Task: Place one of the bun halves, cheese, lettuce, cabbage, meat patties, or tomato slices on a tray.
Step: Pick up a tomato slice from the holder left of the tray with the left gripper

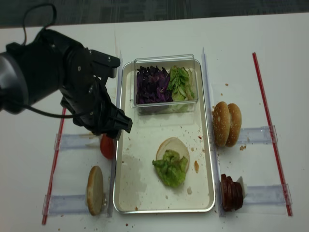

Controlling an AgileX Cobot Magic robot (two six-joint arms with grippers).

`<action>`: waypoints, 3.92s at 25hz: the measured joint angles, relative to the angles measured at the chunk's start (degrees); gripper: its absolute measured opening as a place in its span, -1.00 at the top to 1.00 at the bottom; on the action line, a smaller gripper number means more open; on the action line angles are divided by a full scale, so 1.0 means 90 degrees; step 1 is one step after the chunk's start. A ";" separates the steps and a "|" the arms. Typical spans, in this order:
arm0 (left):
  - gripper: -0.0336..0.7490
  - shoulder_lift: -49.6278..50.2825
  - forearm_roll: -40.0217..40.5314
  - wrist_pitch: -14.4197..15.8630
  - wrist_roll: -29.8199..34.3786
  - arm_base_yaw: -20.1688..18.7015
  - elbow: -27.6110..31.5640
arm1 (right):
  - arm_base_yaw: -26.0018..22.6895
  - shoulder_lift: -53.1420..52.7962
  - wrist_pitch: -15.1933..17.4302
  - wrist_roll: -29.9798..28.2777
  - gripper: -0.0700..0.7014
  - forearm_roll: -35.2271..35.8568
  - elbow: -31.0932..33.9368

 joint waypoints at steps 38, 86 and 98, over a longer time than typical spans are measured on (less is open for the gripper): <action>0.20 0.0644 0.0102 -0.0257 0.0000 0.0000 -0.0014 | 0.0000 0.0000 0.0000 0.0027 -0.67 0.0000 0.0000; 0.76 0.0481 0.0279 -0.0096 0.0000 0.0000 -0.0144 | 0.0000 0.0000 0.0000 0.0027 -0.67 0.0000 0.0000; 0.76 0.0064 -0.1049 0.0026 0.0958 0.0000 -0.0144 | 0.0000 0.0000 0.0000 0.0016 -0.67 0.0000 0.0000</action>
